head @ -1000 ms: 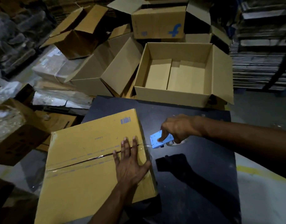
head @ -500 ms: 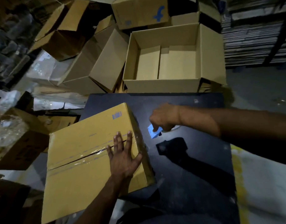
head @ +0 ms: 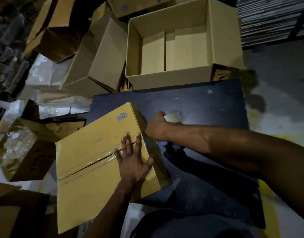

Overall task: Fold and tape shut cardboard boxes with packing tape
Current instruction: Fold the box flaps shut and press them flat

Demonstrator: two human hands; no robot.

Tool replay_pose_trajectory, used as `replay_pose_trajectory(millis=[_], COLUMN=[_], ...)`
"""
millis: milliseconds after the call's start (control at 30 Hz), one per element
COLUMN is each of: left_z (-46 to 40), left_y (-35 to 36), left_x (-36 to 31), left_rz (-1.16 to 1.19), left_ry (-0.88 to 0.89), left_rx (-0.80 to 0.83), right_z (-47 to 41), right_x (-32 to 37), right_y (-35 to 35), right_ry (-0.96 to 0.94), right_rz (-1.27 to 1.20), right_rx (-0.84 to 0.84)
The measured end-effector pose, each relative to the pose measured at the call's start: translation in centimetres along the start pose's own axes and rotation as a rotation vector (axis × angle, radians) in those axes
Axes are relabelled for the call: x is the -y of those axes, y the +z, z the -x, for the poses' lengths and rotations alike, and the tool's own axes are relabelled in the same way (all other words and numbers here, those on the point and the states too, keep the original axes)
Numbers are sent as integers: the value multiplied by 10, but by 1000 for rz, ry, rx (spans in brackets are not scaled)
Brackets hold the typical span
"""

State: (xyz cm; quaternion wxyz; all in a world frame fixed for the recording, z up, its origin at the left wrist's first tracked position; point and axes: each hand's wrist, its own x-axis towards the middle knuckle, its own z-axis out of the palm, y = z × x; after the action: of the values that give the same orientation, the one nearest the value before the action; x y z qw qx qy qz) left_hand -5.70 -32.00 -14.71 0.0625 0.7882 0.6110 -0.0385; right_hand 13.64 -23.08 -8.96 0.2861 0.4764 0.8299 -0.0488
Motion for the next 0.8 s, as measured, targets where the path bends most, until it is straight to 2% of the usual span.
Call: replay_pose_trajectory(millis=[67,167,267,400,500,733,800], left_z=[0,-1,0,1,3,5,6], left_y=[1,6,7,3,9,8,7], left_x=[2,5,6,2,-2,1,2], left_rz=[2,2,-19,-47,7,17,11], left_ry=[18,15,15,94,126,153,156], left_rx=[5,-13,-8,-33,-27,4,-5], right_z=[-3,0,7,-8,-6,0,1], right_x=[3,-28,-62,-83,-87,-45,-28], right_y=[34,74,97,123,132,142,132], right_ry=[9,8,-16,77,164,434,490], right_rz=[49,-362,-646,-883,-936,-715,-780], right_rx=[100,214,185,113,91,-67,-232])
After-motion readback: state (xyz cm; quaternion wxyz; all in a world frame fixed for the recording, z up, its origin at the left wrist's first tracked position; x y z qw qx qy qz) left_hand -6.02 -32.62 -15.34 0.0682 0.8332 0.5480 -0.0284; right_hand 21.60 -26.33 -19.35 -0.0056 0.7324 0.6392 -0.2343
